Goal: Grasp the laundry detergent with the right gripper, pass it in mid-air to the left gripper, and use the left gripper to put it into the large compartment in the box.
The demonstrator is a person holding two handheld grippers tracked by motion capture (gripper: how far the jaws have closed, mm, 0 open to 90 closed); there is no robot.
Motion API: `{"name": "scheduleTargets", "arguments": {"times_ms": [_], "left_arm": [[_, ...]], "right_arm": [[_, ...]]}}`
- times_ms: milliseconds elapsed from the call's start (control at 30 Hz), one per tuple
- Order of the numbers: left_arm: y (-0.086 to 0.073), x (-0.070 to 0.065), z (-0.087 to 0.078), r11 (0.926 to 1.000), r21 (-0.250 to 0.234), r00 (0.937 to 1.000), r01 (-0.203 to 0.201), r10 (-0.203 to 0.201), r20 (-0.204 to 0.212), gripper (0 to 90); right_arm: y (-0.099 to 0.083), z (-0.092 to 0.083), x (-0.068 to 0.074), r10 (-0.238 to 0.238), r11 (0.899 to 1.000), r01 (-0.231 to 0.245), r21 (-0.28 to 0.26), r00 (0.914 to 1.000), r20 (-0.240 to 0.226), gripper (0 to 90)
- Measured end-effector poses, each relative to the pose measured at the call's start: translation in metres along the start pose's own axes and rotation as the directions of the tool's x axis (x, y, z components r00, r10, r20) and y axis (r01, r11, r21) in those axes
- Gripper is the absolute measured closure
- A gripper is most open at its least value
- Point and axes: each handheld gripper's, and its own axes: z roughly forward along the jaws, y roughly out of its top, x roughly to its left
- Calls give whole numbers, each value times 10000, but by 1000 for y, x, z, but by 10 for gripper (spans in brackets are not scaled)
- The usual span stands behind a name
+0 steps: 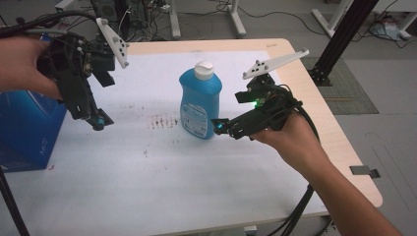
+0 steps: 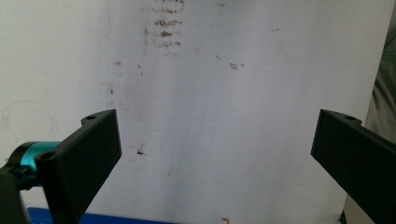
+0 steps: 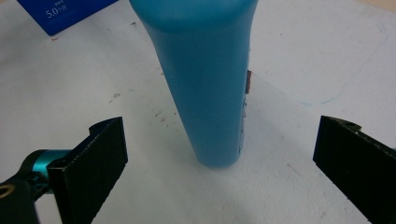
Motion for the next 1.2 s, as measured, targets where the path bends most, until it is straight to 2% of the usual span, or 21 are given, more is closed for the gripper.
{"name": "scheduleTargets", "arguments": {"times_ms": [400,633,700,900,1200], "left_arm": [[-1,1,1,10000,30,10000,-3,3,36,17],[-1,2,1,10000,-3,10000,34,-34,51,17],[-2,2,1,10000,10,10000,48,-48,54,17],[-3,3,2,10000,1,9999,85,-85,81,16],[-2,4,3,10000,-14,9999,99,-99,107,16]], "right_arm": [[-1,18,-1,62,9993,-70,-373,9997,-225,22],[0,31,-1,110,9974,-137,-701,9992,-381,23],[0,36,0,86,9955,-124,-936,9991,-408,23],[-1,43,-2,142,9916,-196,-1276,9990,-431,23],[-2,51,-3,161,9886,-223,-1489,9989,-431,36]]}}
